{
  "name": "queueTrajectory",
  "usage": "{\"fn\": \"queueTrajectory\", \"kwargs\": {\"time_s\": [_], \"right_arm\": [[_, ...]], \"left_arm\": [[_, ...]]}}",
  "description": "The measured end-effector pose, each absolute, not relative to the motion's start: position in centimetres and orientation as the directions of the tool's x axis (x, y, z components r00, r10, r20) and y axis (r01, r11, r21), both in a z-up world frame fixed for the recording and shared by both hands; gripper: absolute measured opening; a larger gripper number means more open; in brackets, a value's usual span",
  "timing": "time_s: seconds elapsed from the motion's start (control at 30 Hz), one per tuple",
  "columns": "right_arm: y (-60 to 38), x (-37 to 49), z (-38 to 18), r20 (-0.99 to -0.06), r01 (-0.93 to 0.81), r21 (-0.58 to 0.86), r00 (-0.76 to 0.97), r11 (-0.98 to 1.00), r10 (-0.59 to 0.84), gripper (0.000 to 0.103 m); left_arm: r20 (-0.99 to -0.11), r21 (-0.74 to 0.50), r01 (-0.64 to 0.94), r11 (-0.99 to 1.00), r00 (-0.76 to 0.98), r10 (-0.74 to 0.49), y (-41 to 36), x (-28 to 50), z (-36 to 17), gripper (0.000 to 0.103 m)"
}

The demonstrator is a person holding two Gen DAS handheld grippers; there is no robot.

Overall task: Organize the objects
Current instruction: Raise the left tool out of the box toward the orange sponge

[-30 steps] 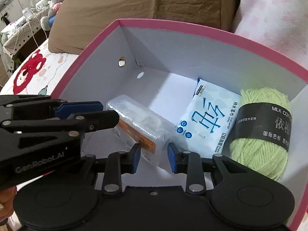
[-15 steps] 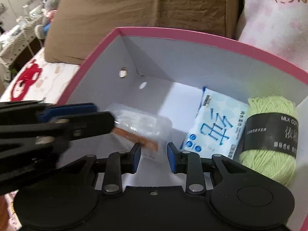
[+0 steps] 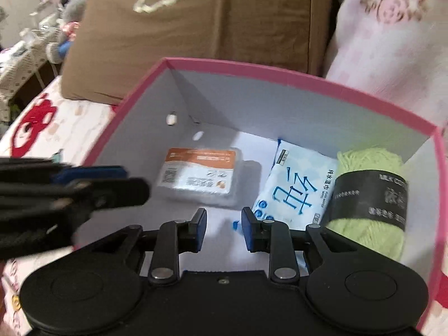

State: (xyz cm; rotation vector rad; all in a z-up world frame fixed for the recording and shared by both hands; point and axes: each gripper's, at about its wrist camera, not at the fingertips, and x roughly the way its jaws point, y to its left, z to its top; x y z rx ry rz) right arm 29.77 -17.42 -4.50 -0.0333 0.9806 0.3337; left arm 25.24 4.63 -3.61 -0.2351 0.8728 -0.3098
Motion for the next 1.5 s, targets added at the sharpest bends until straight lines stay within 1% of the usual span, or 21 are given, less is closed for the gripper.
{"fn": "queueTrajectory", "kwargs": {"time_s": [0.07, 0.17, 0.23, 0.3, 0.4, 0.5, 0.57, 0.67, 0.8, 0.93, 1.07, 1.1, 1.27, 1.5], "right_arm": [[-17.5, 28.4, -3.5, -0.802, -0.314, 0.109, 0.533, 0.943, 0.271, 0.034], [-17.9, 26.9, -1.9, -0.776, -0.341, 0.101, 0.561, 0.935, 0.288, 0.037], [-18.1, 26.0, -0.9, -0.757, -0.357, 0.073, 0.588, 0.931, 0.284, 0.041], [-18.1, 24.9, 0.3, -0.74, -0.379, 0.047, 0.608, 0.924, 0.287, 0.042], [-18.2, 23.4, 1.7, -0.723, -0.394, 0.02, 0.629, 0.919, 0.285, 0.048], [-18.3, 21.9, 2.9, -0.714, -0.403, -0.007, 0.643, 0.915, 0.278, 0.049], [-18.6, 21.0, 3.6, -0.708, -0.409, -0.022, 0.651, 0.912, 0.275, 0.05], [-19.0, 19.7, 4.5, -0.703, -0.416, -0.033, 0.656, 0.909, 0.274, 0.053], [-19.4, 18.1, 5.7, -0.703, -0.427, -0.051, 0.658, 0.903, 0.272, 0.056], [-19.7, 16.1, 7.2, -0.69, -0.434, -0.045, 0.664, 0.9, 0.287, 0.064], [-20.1, 13.9, 8.5, -0.672, -0.452, -0.035, 0.67, 0.891, 0.314, 0.082], [-20.2, 13.4, 8.7, -0.674, -0.459, -0.026, 0.664, 0.888, 0.323, 0.084], [-21.0, 11.2, 8.9, -0.681, -0.46, -0.007, 0.652, 0.888, 0.332, 0.084], [-21.2, 8.1, 8.8, -0.685, -0.49, -0.066, 0.655, 0.869, 0.317, 0.084]], "left_arm": [[-0.716, -0.335, 0.171, 0.926, 0.592, -0.369, 4.8, 24.9, -3.3, 0.025], [-0.725, -0.313, 0.173, 0.934, 0.592, -0.353, 4.9, 24.1, -2.4, 0.026], [-0.734, -0.301, 0.174, 0.938, 0.586, -0.344, 5.1, 23.5, -1.7, 0.027], [-0.74, -0.294, 0.175, 0.94, 0.581, -0.34, 5.2, 22.7, -1.0, 0.027], [-0.742, -0.295, 0.173, 0.94, 0.578, -0.34, 5.4, 21.6, 0.4, 0.027], [-0.752, -0.289, 0.179, 0.94, 0.566, -0.339, 5.2, 20.6, 1.7, 0.03], [-0.774, -0.256, 0.202, 0.946, 0.544, -0.325, 4.7, 20.0, 2.7, 0.034], [-0.787, -0.22, 0.222, 0.95, 0.535, -0.307, 4.3, 19.0, 4.1, 0.035], [-0.793, -0.232, 0.231, 0.945, 0.517, -0.321, 4.0, 17.3, 5.7, 0.039], [-0.782, -0.242, 0.266, 0.933, 0.515, -0.35, 3.2, 15.3, 7.0, 0.042], [-0.768, -0.272, 0.286, 0.919, 0.51, -0.386, 2.6, 13.8, 8.0, 0.049], [-0.766, -0.281, 0.292, 0.914, 0.505, -0.397, 2.6, 13.6, 8.1, 0.05], [-0.759, -0.284, 0.315, 0.906, 0.504, -0.413, 2.4, 11.7, 8.5, 0.063], [-0.76, -0.288, 0.327, 0.9, 0.494, -0.422, 2.0, 10.2, 7.9, 0.068]]}}
